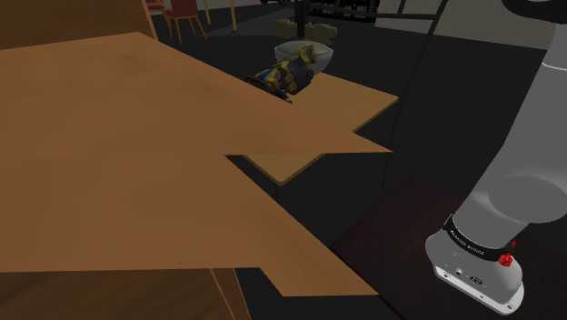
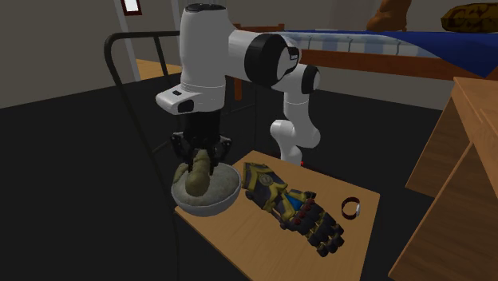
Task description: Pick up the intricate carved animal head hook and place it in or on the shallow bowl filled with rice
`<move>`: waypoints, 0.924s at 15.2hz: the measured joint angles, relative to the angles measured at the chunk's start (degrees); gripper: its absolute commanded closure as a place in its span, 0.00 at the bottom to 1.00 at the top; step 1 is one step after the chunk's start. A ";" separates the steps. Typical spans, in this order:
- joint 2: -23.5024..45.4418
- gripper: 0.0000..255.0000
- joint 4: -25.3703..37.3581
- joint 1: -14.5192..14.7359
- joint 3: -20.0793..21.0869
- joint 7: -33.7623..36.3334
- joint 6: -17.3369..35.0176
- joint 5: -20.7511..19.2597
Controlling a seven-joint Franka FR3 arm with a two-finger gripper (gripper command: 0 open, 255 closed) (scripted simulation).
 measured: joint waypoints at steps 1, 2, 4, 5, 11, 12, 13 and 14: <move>0.02 0.00 -0.07 -0.02 -0.01 -0.02 0.01 0.01; 0.04 0.00 -0.09 -0.03 -0.02 -0.02 0.02 0.01; 0.05 0.00 -0.12 -0.04 -0.03 -0.04 0.03 0.01; 0.05 0.00 -0.13 -0.04 -0.03 -0.04 0.03 0.01; 3.57 0.00 11.82 0.39 0.12 -0.41 -8.31 -0.26; 3.86 0.00 12.68 0.49 0.17 -0.33 -8.93 -0.30; 3.99 0.00 13.03 0.53 0.19 -0.29 -9.17 -0.31; 4.11 0.00 13.29 0.56 0.20 -0.28 -9.34 -0.33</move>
